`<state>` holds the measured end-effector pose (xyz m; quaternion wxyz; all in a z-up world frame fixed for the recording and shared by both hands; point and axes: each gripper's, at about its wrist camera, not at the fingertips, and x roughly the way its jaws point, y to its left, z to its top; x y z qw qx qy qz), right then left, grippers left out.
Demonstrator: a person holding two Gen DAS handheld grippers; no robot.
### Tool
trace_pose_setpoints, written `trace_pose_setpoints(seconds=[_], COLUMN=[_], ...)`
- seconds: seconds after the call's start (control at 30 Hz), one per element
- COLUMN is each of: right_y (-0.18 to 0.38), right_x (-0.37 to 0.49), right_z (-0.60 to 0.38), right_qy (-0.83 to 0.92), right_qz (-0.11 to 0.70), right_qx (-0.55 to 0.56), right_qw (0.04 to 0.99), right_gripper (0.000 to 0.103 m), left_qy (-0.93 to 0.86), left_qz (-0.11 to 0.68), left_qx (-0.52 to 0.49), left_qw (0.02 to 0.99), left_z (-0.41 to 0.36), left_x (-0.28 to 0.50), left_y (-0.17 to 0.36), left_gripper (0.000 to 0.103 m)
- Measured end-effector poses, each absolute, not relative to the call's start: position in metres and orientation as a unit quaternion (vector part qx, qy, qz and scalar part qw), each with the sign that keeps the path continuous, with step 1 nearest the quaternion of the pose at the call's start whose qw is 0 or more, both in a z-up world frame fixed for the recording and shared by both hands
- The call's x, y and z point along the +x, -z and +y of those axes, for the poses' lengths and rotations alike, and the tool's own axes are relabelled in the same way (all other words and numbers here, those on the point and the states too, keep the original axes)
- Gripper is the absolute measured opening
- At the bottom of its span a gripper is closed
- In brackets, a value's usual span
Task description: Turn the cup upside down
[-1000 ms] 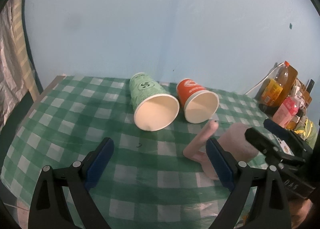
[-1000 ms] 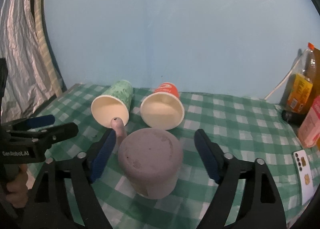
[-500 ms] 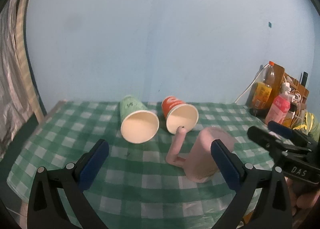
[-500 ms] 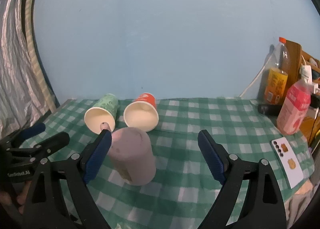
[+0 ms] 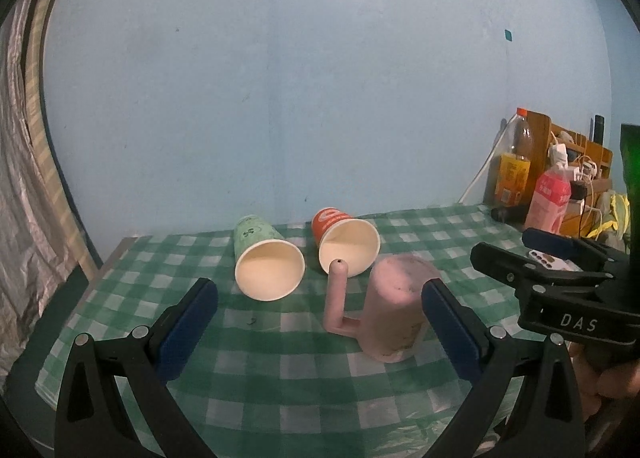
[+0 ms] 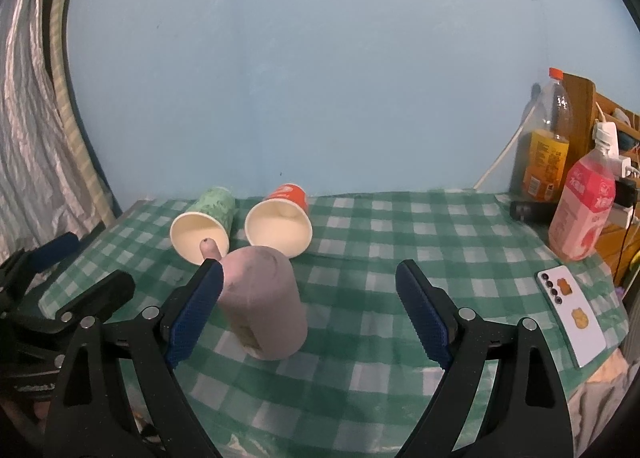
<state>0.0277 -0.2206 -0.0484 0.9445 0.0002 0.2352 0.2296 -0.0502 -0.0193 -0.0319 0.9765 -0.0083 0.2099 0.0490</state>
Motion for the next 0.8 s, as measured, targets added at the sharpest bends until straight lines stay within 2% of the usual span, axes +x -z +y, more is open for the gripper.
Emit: trace_pose_setpoints(seconds=[0.23,0.4,0.8], right_y=[0.0473,0.0451,0.0476], right_x=[0.0255,0.0238,0.0239], right_z=[-0.2210,-0.2196,-0.2156], right_qy=[-0.230,-0.234,-0.238], right_qz=[0.234,0.233,0.237], right_qx=[-0.003,-0.004,-0.007], right_qw=[0.945,0.944,0.942], right_gripper=[0.087,0.087,0.087], left_qy=[-0.049,-0.052,-0.068], left_qz=[0.198,0.224,0.231], left_qx=[-0.023,-0.030,-0.023], left_qw=[0.979,0.973,0.970], left_z=[-0.0139,-0.0102,-0.0117], left_x=[-0.0521,-0.0450,-0.0439], left_y=[0.0292,0.0332,0.0348], left_gripper=[0.103,0.103,0.103])
